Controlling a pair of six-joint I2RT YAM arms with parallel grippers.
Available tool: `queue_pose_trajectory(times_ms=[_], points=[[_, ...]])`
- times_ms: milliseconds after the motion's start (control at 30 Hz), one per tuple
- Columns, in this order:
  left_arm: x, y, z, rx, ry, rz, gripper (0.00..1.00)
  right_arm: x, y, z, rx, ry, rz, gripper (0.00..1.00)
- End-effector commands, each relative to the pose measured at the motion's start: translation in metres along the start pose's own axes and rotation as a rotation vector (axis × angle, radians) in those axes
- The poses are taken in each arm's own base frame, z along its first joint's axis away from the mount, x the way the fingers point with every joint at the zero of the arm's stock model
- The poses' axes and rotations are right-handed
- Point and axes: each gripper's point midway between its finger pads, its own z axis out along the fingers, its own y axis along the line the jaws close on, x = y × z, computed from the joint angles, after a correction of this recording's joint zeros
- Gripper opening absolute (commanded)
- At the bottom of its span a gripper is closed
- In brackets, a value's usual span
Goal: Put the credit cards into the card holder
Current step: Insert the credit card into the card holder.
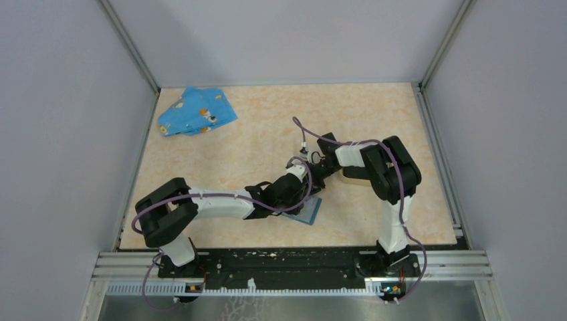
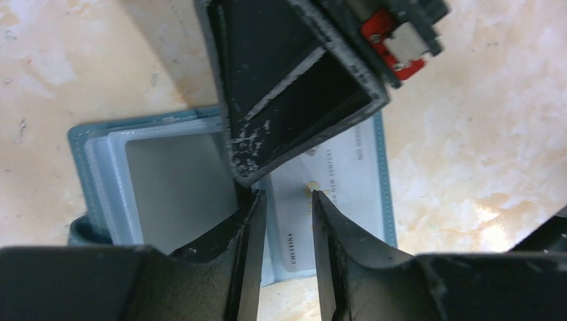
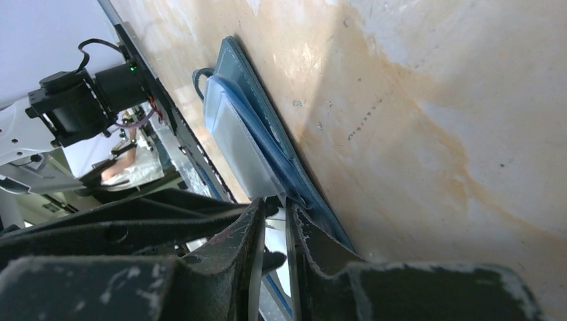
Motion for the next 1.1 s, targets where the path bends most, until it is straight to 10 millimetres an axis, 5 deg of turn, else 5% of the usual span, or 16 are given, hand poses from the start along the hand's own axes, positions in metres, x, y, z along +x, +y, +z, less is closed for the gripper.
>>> queue_pose_trajectory(times_ms=[0, 533, 833, 1067], points=[[0.002, 0.022, -0.004, -0.122, 0.010, 0.025, 0.39, -0.002, -0.012, 0.005, 0.056, 0.009, -0.029, 0.20], [-0.003, 0.021, -0.007, -0.110, -0.013, 0.049, 0.45, -0.014, 0.005, -0.025, 0.024, -0.018, -0.129, 0.30], [-0.018, -0.002, -0.021, 0.043, -0.093, 0.056, 0.47, -0.021, 0.007, -0.060, 0.031, -0.057, -0.253, 0.31], [-0.022, -0.024, -0.037, 0.207, -0.156, 0.045, 0.55, -0.024, 0.029, -0.092, 0.042, -0.130, -0.468, 0.32]])
